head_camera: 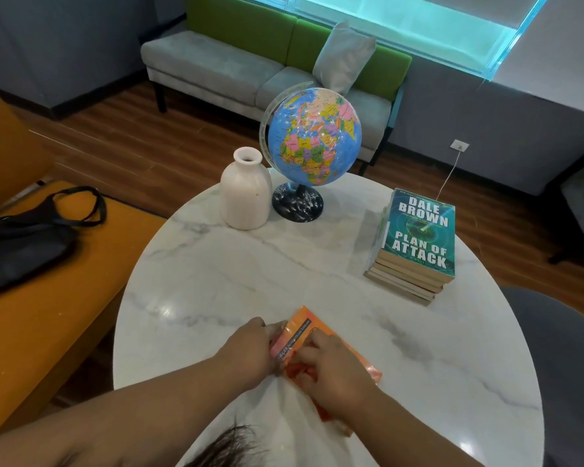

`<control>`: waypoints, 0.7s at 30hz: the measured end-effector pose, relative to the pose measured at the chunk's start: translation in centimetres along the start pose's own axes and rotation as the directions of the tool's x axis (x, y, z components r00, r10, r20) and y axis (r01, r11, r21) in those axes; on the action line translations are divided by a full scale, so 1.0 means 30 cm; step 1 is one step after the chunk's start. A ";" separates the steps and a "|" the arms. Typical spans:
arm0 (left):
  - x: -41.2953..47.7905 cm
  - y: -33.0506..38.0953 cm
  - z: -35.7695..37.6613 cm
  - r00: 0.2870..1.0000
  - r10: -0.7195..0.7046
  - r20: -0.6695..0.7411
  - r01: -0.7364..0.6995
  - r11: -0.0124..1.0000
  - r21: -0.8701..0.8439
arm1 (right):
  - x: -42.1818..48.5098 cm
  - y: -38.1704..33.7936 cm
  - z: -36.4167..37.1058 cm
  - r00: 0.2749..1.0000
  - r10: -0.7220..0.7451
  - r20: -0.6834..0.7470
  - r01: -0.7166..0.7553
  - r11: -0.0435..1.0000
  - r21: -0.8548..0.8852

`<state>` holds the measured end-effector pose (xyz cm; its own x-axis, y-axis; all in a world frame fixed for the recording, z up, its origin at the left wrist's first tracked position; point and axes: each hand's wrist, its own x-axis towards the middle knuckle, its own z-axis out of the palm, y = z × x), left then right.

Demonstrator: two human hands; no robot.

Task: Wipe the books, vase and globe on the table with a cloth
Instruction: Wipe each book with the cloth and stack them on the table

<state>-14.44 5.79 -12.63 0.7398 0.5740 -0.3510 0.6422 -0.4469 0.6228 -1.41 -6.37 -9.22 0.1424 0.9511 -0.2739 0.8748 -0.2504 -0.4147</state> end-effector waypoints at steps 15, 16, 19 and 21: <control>0.002 -0.007 -0.007 1.000 0.029 0.003 -0.029 1.000 0.005 | 0.044 0.014 -0.031 0.989 0.084 -0.124 -0.086 0.996 -0.011; 0.002 -0.009 -0.008 0.999 0.032 0.002 -0.032 0.999 0.001 | 0.040 0.010 -0.023 0.987 0.092 -0.129 -0.095 0.995 -0.020; 0.004 -0.012 -0.007 0.999 0.049 -0.011 -0.049 0.999 -0.020 | 0.016 -0.010 0.013 0.999 0.008 -0.048 -0.010 0.999 -0.031; 0.004 -0.010 -0.009 0.999 0.050 -0.012 -0.050 0.999 -0.021 | 0.015 -0.014 0.016 0.999 -0.045 -0.029 0.045 0.999 0.016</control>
<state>-14.58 6.19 -12.67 0.7685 0.5591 -0.3113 0.6001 -0.4607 0.6539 -1.93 -5.93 -9.58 0.1166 0.9662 -0.2299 0.8729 -0.2101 -0.4404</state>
